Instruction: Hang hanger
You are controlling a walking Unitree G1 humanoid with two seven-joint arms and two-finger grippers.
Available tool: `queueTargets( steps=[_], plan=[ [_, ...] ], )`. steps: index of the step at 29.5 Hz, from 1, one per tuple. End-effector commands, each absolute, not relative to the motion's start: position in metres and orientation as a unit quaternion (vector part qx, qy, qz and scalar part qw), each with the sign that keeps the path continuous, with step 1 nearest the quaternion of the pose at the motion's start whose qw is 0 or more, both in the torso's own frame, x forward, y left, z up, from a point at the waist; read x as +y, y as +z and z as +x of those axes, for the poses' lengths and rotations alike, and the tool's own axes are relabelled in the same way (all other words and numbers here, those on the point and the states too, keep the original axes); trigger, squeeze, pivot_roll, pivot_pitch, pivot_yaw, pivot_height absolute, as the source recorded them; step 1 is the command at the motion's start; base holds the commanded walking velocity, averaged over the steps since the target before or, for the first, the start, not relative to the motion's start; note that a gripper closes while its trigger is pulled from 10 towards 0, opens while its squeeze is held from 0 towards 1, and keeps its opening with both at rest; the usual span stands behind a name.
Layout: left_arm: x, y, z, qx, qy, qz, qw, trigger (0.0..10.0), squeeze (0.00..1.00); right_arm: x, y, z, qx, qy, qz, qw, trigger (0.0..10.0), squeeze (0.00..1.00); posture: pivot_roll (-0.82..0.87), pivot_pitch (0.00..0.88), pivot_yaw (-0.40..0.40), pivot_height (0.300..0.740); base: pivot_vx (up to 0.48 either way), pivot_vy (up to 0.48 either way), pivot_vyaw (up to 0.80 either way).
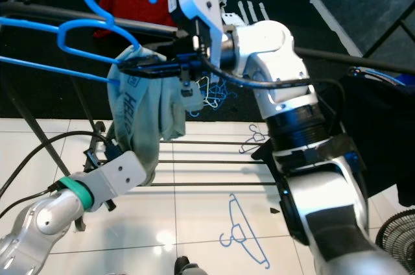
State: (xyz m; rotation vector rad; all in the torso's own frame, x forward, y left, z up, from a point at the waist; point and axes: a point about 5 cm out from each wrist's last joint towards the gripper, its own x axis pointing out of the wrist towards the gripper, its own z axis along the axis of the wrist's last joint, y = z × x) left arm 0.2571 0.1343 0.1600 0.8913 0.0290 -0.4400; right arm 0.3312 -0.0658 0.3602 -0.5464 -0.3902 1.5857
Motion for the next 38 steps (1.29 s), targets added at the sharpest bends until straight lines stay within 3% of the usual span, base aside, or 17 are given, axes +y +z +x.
queueTargets(
  steps=[1, 8, 9, 13, 14, 17, 18, 20, 23, 33, 38],
  plan=[
    [0.134, 0.152, 0.254, 0.022, -0.226, 0.435, 0.871, 0.0, 0.0, -0.073, 0.364, 0.329, -0.183, 0.694, -0.242, 0.653, 10.0, 0.0, -0.03, 0.124, -0.068, 0.74, 0.0, 0.0, 0.0],
    [0.135, 0.149, 0.253, 0.019, -0.231, 0.455, 0.86, 0.0, 0.0, -0.073, 0.363, 0.328, -0.183, 0.694, -0.243, 0.653, 10.0, 0.0, -0.03, 0.119, -0.068, 0.74, 0.0, 0.0, 0.0],
    [0.14, 0.147, 0.247, 0.012, -0.261, 0.496, 0.828, 7.2, 0.0, -0.078, 0.361, 0.329, -0.176, 0.692, -0.245, 0.655, 10.0, 0.0, -0.02, 0.118, -0.073, 0.74, 0.0, 0.0, 0.0],
    [0.144, 0.148, 0.243, 0.001, -0.282, 0.521, 0.806, 7.2, 0.0, -0.081, 0.359, 0.329, -0.171, 0.691, -0.247, 0.657, 10.0, 0.0, -0.02, 0.118, -0.073, 0.74, 0.0, 0.0, 0.0],
    [0.156, 0.155, 0.242, -0.019, -0.285, 0.549, 0.786, 10.0, 0.0, -0.09, 0.343, 0.326, -0.144, 0.699, -0.246, 0.656, 10.0, 0.0, -0.01, 0.124, -0.072, 0.74, 0.0, 0.0, 0.0],
    [0.164, 0.162, 0.241, -0.034, -0.29, 0.569, 0.769, 10.0, 0.0, -0.097, 0.326, 0.322, -0.12, 0.705, -0.247, 0.654, 10.0, 0.0, -0.01, 0.124, -0.072, 0.74, 0.0, 0.0, 0.0],
    [0.171, 0.167, 0.238, -0.048, -0.302, 0.588, 0.749, 10.0, 0.0, -0.103, 0.307, 0.316, -0.092, 0.712, -0.248, 0.65, 10.0, 0.0, 0.0, 0.131, -0.066, 0.74, 0.0, 0.0, 0.0],
    [0.171, 0.167, 0.238, -0.048, -0.302, 0.588, 0.749, 10.0, 0.0, -0.103, 0.307, 0.316, -0.092, 0.712, -0.248, 0.65, 10.0, 0.0, 0.0, 0.131, -0.066, 0.74, 0.0, 0.0, 0.0],
    [0.174, 0.175, 0.237, -0.082, -0.322, 0.615, 0.715, 10.0, 0.0, -0.11, 0.257, 0.294, -0.032, 0.73, -0.232, 0.642, 10.0, 0.0, 0.0, 0.144, -0.042, 0.74, 0.0, 0.0, 0.0],
    [0.171, 0.172, 0.234, -0.091, -0.335, 0.621, 0.703, 10.0, 0.0, -0.113, 0.229, 0.279, 0.01, 0.734, -0.216, 0.644, 10.0, 0.0, 0.01, 0.164, -0.034, 0.74, 0.0, 0.0, 0.0],
    [0.178, 0.172, 0.226, -0.089, -0.349, 0.617, 0.699, 10.0, 0.0, -0.128, 0.217, 0.283, 0.042, 0.708, -0.215, 0.672, 10.0, 0.0, 0.01, 0.17, -0.039, 0.74, 0.0, 0.0, 0.0]
  ],
)
